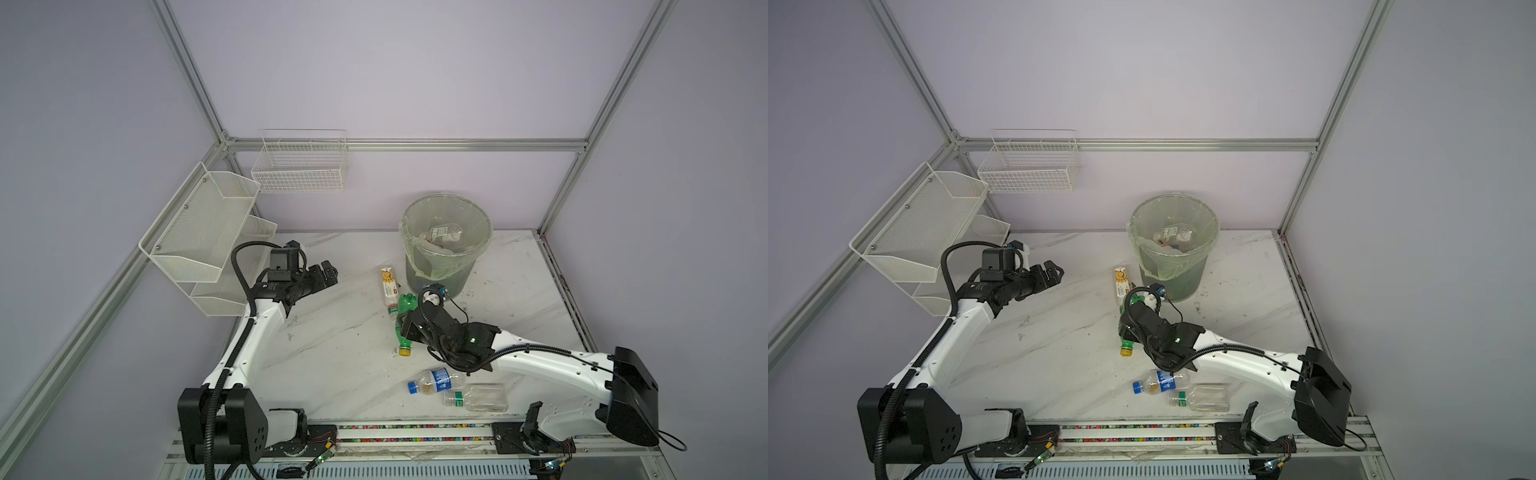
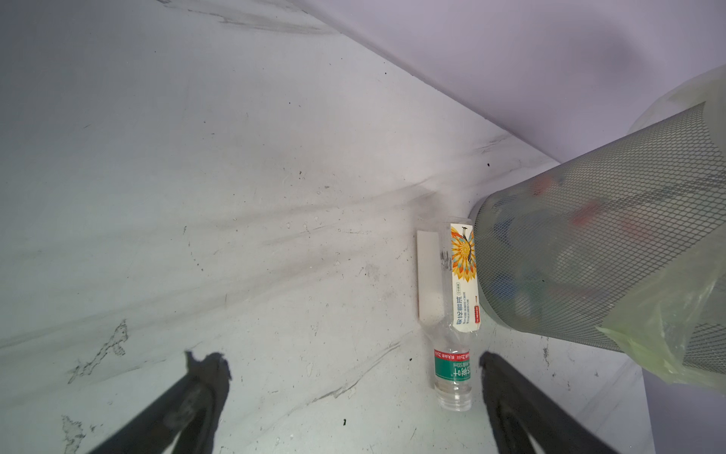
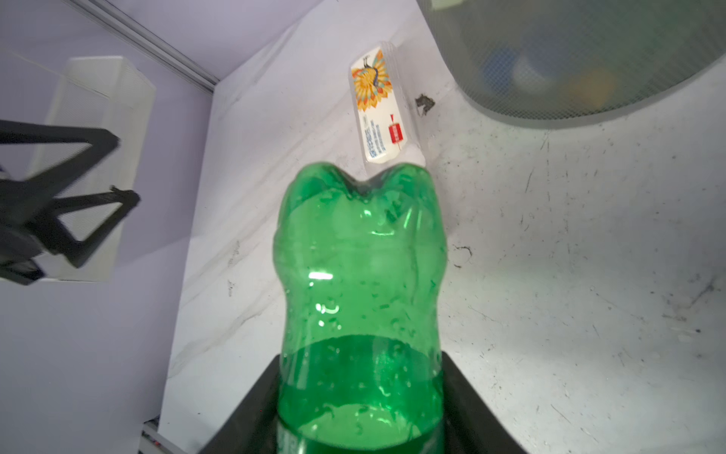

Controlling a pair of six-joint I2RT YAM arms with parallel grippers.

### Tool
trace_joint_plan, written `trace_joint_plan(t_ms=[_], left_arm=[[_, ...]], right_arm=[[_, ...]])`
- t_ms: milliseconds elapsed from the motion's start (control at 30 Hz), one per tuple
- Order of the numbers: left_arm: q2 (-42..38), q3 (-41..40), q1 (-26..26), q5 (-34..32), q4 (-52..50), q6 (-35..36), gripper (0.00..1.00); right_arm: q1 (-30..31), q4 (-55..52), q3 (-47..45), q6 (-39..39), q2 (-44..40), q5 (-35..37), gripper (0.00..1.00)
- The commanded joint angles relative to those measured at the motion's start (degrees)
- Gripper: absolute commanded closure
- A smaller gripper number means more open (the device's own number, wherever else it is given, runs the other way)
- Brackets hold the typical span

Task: Throw the plastic bottles in the bin
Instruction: Pick up the plastic bottle from the center of the table.

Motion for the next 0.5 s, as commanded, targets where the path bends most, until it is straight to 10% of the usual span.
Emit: trace_joint_plan(t_ms=[0,467], left_arm=[[-0.57,-1.46,0.32,0.15,0.46,0.41,0.00],[0.88,-1.49,0.27,5.33,1.35,-0.78,0.00]], right_arm=[[1.09,-1.92,1.69,0.01,-5.91,2.05,0.44],[1.74,-16.43,5.02,-0.86,-23.97,17.86,0.40]])
